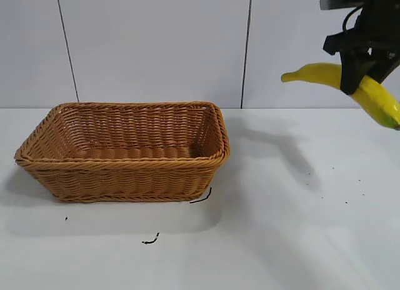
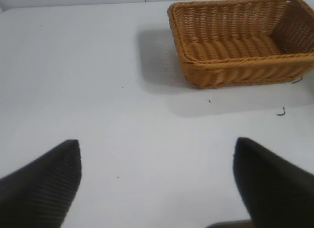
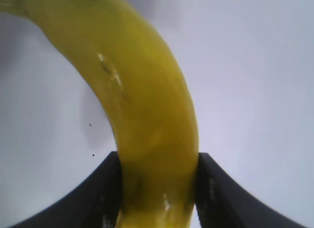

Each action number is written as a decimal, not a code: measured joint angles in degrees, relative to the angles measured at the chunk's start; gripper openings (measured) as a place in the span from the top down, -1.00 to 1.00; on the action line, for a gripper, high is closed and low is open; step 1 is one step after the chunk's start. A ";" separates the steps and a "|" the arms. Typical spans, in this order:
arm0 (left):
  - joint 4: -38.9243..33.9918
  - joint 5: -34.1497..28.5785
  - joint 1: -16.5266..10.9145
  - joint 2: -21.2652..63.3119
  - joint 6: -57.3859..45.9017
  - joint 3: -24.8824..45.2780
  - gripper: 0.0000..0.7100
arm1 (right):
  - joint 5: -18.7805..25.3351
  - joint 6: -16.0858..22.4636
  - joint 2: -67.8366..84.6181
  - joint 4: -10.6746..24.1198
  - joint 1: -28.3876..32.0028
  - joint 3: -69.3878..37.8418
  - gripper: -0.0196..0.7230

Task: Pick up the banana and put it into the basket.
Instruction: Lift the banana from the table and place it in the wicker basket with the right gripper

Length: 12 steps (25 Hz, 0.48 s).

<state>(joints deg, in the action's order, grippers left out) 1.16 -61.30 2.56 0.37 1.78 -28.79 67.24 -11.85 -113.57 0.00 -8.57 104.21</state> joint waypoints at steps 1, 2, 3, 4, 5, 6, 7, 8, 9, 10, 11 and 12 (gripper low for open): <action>0.00 0.00 0.00 0.00 0.00 0.00 -0.79 | -0.05 0.00 0.00 0.00 -1.55 0.12 0.17; 0.00 0.00 0.00 0.00 0.00 0.00 -0.79 | -0.28 0.00 0.00 0.00 -2.96 0.18 0.17; 0.00 0.00 0.00 0.00 0.00 0.00 -0.79 | -0.44 0.00 0.00 0.00 -4.74 0.18 0.17; 0.00 0.00 0.00 0.00 0.00 0.00 -0.79 | -0.91 0.00 0.00 0.35 -6.56 0.18 0.17; 0.00 0.00 0.00 0.00 0.00 0.00 -0.79 | -1.61 0.00 0.00 0.49 -8.47 0.18 0.17; 0.00 0.00 0.00 0.00 0.00 0.00 -0.79 | -2.43 0.00 0.00 0.74 -10.07 0.18 0.17; 0.00 0.00 0.00 0.00 0.00 0.00 -0.79 | -3.20 0.00 0.00 0.88 -11.95 0.18 0.17; 0.00 0.00 0.00 0.00 0.00 0.00 -0.79 | -4.10 0.00 0.00 1.18 -13.84 0.18 0.17; 0.00 0.00 0.00 0.00 0.00 0.00 -0.79 | -5.14 0.00 0.00 1.61 -15.70 0.18 0.17; 0.00 0.00 0.00 0.00 0.00 0.00 -0.79 | -6.04 0.00 0.00 2.08 -17.20 0.18 0.17; 0.00 0.00 0.00 0.00 0.00 0.00 -0.79 | -7.27 -0.21 0.00 2.50 -18.97 0.18 0.17; 0.00 0.00 0.00 0.00 0.00 0.00 -0.79 | -8.59 -0.58 0.00 3.08 -20.61 0.18 0.17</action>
<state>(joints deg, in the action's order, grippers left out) 1.16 -61.30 2.56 0.37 1.78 -28.79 58.65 -12.43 -113.57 3.08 -29.18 104.40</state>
